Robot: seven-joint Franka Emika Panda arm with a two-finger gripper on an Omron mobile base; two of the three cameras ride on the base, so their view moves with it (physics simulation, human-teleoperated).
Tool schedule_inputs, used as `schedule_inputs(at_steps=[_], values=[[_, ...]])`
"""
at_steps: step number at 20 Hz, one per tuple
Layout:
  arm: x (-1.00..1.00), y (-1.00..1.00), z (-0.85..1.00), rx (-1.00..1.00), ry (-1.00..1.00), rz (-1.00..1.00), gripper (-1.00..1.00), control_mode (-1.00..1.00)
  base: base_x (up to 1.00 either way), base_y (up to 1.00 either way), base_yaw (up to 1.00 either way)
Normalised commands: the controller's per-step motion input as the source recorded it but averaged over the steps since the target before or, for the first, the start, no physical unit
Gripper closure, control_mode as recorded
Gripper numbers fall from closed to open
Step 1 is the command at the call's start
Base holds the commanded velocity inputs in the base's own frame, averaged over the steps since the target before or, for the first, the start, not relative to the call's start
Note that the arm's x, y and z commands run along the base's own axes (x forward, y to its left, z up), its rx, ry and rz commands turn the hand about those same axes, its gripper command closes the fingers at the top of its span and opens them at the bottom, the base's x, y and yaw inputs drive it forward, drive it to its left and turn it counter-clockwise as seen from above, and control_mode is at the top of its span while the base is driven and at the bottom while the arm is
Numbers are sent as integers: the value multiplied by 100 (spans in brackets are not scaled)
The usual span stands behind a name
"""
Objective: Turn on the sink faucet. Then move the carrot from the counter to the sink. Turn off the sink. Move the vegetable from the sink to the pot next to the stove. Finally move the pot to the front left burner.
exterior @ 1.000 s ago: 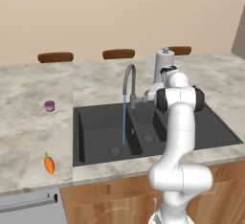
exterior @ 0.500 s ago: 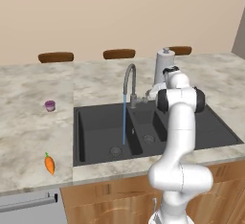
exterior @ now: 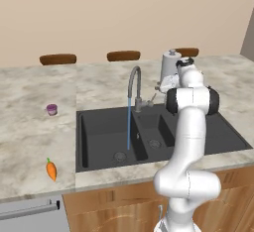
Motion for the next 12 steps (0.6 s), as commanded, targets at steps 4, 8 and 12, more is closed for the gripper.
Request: schedule_inputs(at_steps=[4,8,12], values=[[-65,5,74,0,-11,-2,-100,-100,0,0,0],[-82,15,69,0,-12,-2,-100,-100,0,0,0],[-94,20,61,-1,-8,0,-100,-100,0,0,0]])
